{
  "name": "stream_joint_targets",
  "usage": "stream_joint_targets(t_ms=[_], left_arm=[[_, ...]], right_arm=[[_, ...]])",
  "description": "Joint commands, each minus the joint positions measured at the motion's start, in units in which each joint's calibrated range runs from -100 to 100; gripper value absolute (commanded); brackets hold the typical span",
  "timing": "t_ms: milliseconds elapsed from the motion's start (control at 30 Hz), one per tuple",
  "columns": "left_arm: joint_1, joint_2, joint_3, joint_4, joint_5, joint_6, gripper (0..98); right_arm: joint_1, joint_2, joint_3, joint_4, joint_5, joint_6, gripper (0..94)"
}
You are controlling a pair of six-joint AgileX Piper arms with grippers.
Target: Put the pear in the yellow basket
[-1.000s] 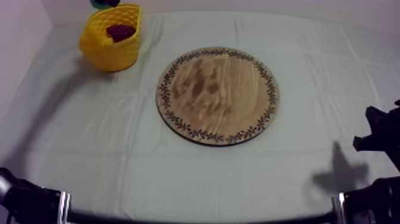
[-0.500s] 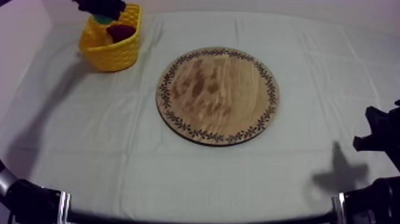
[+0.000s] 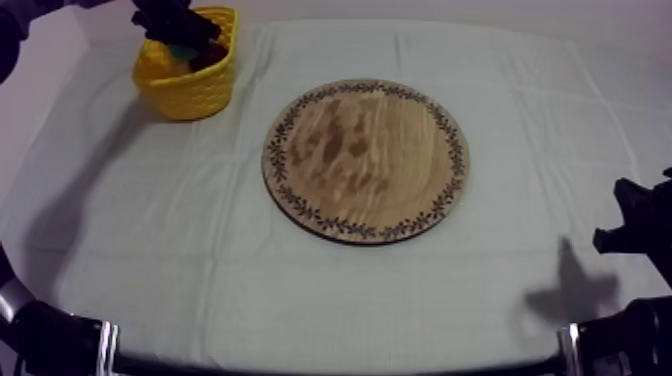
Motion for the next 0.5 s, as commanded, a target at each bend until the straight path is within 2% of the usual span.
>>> stream_joint_targets(t_ms=[0,100,200,333,467], left_arm=[[0.0,0.2,-0.3,-0.15,0.0,0.9,52.2],[0.1,0.3,-0.6,-0.35,0.1,1.9,74.3],[0.3,0.0,0.0,-0.40,0.3,2.3,87.2],[0.1,-0.8,0.9,-0.05,-0.1,2.1,92.6],[-0.1,-2.4,1.6,0.23,-1.1,2.3,90.3]], right_arm=[[0.0,0.0,0.1,0.0,0.0,0.0,0.5],[0.0,0.0,0.1,0.0,0.0,0.0,0.5],[0.0,0.0,0.1,0.0,0.0,0.0,0.5],[0.0,0.0,0.1,0.0,0.0,0.0,0.5],[0.0,0.0,0.1,0.0,0.0,0.0,0.5]])
